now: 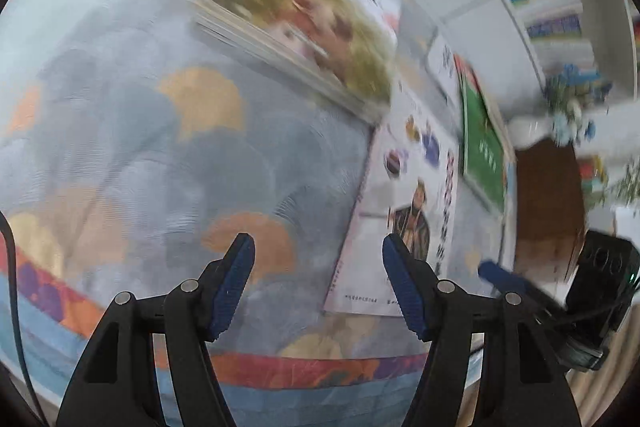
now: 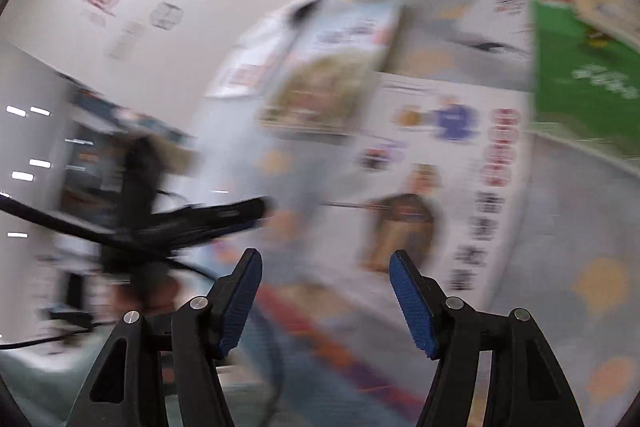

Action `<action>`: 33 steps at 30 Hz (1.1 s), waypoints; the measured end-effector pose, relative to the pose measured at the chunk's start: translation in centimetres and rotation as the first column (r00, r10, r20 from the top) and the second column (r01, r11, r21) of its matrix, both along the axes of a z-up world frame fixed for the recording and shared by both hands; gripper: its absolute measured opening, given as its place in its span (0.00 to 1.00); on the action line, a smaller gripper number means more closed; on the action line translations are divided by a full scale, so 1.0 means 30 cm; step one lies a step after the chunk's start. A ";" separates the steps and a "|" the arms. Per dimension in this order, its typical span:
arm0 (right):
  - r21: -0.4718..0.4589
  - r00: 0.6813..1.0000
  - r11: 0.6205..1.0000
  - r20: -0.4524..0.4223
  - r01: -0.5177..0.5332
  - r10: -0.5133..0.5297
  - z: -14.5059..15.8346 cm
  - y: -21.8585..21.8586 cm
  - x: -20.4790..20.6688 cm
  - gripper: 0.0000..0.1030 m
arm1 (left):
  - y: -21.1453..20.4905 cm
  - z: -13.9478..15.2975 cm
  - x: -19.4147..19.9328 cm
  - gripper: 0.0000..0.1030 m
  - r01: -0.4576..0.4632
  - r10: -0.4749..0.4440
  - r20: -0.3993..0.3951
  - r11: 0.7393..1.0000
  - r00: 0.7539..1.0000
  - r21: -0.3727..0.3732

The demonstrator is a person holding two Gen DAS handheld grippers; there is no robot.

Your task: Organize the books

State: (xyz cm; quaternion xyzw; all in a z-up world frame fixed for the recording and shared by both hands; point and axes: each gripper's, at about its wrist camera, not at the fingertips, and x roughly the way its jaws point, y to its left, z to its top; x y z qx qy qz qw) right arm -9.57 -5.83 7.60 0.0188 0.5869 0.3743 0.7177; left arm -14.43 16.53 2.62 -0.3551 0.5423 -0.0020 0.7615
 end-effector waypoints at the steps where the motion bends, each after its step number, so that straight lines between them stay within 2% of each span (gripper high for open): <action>1: -0.063 0.999 0.998 0.026 0.027 -0.026 -0.016 0.005 -0.005 0.49 | -0.009 -0.007 0.017 0.59 0.035 -0.035 0.003 0.999 0.999 0.012; 2: -0.118 0.997 0.991 0.051 0.061 -0.055 -0.034 0.000 -0.004 0.46 | -0.027 -0.012 0.032 0.53 0.059 -0.060 0.003 0.998 0.998 0.026; 5: -0.220 0.982 0.961 0.123 0.168 -0.143 -0.077 -0.064 0.031 0.46 | -0.101 -0.029 0.089 0.15 0.158 -0.158 -0.014 0.982 0.987 0.104; 7: -0.251 0.975 0.945 0.114 0.212 -0.189 -0.112 -0.113 0.056 0.46 | -0.135 -0.030 0.095 0.15 0.193 -0.191 -0.026 0.968 0.981 0.163; 10: -0.294 0.966 0.920 0.111 0.258 -0.235 -0.154 -0.154 0.059 0.45 | -0.133 -0.041 0.115 0.19 0.205 -0.203 -0.025 0.973 0.979 0.106; 13: -0.245 0.963 0.932 0.058 0.268 -0.262 -0.181 -0.187 0.051 0.44 | -0.123 -0.059 0.125 0.19 0.196 -0.195 -0.020 0.978 0.981 0.064; 15: -0.169 0.965 0.950 0.023 0.263 -0.262 -0.178 -0.204 0.044 0.44 | -0.115 -0.059 0.126 0.28 0.192 -0.192 -0.009 0.981 0.981 0.021; 17: -0.147 0.960 0.949 0.001 0.278 -0.281 -0.186 -0.225 0.050 0.44 | -0.102 -0.054 0.117 0.30 0.186 -0.186 -0.003 0.982 0.983 -0.017; 18: -0.134 0.958 0.950 -0.008 0.282 -0.286 -0.188 -0.237 0.052 0.44 | -0.101 -0.053 0.114 0.30 0.181 -0.181 0.001 0.983 0.983 -0.041; 20: -0.078 0.945 0.945 -0.064 0.317 -0.322 -0.194 -0.288 0.065 0.44 | -0.079 -0.038 0.102 0.30 0.168 -0.164 0.039 0.977 0.986 -0.134; 22: -0.024 0.927 0.936 -0.130 0.352 -0.352 -0.201 -0.336 0.079 0.44 | -0.057 0.004 0.087 0.30 0.164 -0.142 0.097 0.949 0.985 -0.270; 23: 0.000 0.918 0.930 -0.161 0.366 -0.362 -0.207 -0.356 0.085 0.44 | -0.060 0.024 0.086 0.30 0.172 -0.143 0.119 0.940 0.983 -0.296; 24: 0.012 0.913 0.927 -0.178 0.375 -0.367 -0.211 -0.370 0.088 0.44 | -0.072 0.049 0.090 0.31 0.190 -0.153 0.144 0.936 0.978 -0.295; 25: 0.016 0.913 0.927 -0.183 0.375 -0.366 -0.212 -0.373 0.087 0.44 | -0.096 0.077 0.099 0.31 0.218 -0.179 0.162 0.940 0.970 -0.263; 28: 0.003 0.920 0.933 -0.164 0.361 -0.355 -0.202 -0.370 0.079 0.44 | -0.151 0.065 0.126 0.30 0.230 -0.210 0.131 0.960 0.969 -0.160; 29: -0.003 0.923 0.935 -0.155 0.355 -0.351 -0.198 -0.369 0.075 0.44 | -0.161 0.052 0.133 0.28 0.229 -0.215 0.112 0.964 0.970 -0.131; 30: -0.006 0.925 0.936 -0.149 0.352 -0.349 -0.196 -0.371 0.072 0.44 | -0.177 0.030 0.139 0.19 0.235 -0.227 0.086 0.967 0.970 -0.102; 31: -0.006 0.926 0.937 -0.147 0.350 -0.347 -0.195 -0.373 0.071 0.44 | -0.193 0.007 0.143 0.15 0.250 -0.244 0.068 0.964 0.967 -0.092; 33: 0.000 0.926 0.936 -0.149 0.351 -0.347 -0.199 -0.370 0.070 0.44 | -0.225 -0.016 0.148 0.12 0.262 -0.258 0.056 0.963 0.964 -0.069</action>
